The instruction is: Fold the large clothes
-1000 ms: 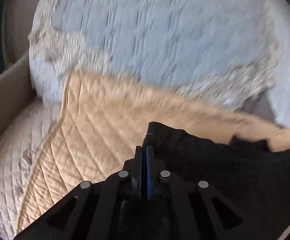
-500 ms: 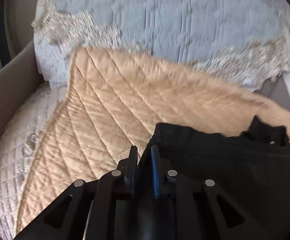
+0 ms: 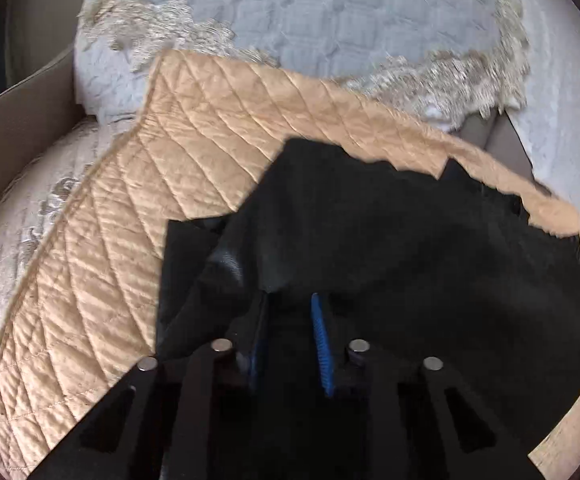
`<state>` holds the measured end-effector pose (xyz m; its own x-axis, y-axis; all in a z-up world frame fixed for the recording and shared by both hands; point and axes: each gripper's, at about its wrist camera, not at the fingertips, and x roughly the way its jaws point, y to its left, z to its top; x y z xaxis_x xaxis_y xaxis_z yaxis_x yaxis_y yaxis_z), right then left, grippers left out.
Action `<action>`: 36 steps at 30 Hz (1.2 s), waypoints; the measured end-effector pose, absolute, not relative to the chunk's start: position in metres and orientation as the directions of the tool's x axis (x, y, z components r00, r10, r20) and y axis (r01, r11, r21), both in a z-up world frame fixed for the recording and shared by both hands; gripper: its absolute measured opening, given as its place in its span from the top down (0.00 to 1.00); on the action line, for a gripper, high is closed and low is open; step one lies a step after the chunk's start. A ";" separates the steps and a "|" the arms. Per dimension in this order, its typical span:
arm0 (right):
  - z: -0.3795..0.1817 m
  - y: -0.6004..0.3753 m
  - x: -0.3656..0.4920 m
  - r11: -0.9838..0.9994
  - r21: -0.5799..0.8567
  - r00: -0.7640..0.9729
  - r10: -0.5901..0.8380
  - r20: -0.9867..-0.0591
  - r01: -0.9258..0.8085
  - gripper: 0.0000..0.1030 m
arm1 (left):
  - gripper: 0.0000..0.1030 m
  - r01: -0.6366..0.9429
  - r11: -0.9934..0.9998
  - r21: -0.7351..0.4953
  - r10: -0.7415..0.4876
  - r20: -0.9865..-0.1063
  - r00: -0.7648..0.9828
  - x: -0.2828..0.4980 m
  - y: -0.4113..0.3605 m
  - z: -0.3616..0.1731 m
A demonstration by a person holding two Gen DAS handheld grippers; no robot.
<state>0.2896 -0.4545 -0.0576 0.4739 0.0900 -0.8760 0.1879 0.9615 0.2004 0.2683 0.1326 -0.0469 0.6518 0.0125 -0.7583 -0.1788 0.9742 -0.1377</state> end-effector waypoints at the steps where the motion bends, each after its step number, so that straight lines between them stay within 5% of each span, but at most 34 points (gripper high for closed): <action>1: -0.051 -0.450 0.289 0.966 0.179 0.468 0.074 -0.881 0.185 0.81 | 0.78 -0.184 0.975 -0.126 0.025 -0.757 0.652 0.268 0.133 -0.044; 8: -0.016 -0.410 0.251 0.976 0.203 0.527 0.132 -0.839 0.079 0.80 | 0.75 -0.112 0.990 -0.090 0.022 -0.673 0.739 0.214 0.105 -0.005; 13: -0.056 -0.434 0.244 0.960 0.242 0.433 0.159 -0.887 0.144 0.84 | 0.75 -0.170 0.977 -0.126 0.019 -0.748 0.664 0.213 0.125 -0.042; 20: -0.017 -0.428 0.225 0.956 0.261 0.503 0.160 -0.849 0.136 0.81 | 0.76 -0.142 0.984 -0.109 0.028 -0.688 0.726 0.194 0.119 -0.006; 26: -0.036 -0.441 0.224 0.952 0.216 0.426 0.106 -0.898 0.218 0.81 | 0.77 -0.196 0.970 -0.144 0.028 -0.733 0.680 0.194 0.140 -0.033; 32: -0.001 -0.400 0.225 0.979 0.181 0.490 0.114 -0.864 0.090 0.81 | 0.77 -0.132 0.984 -0.119 0.016 -0.680 0.733 0.177 0.111 0.000; 36: -0.014 -0.431 0.229 0.962 0.184 0.491 0.062 -0.869 0.203 0.81 | 0.77 -0.176 0.982 -0.075 0.073 -0.707 0.704 0.184 0.120 -0.012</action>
<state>0.2293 -0.4309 -0.0143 0.4915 0.0621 -0.8687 0.2028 0.9619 0.1835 0.1839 0.1198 -0.0123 0.7039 0.0727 -0.7066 -0.1763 0.9815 -0.0746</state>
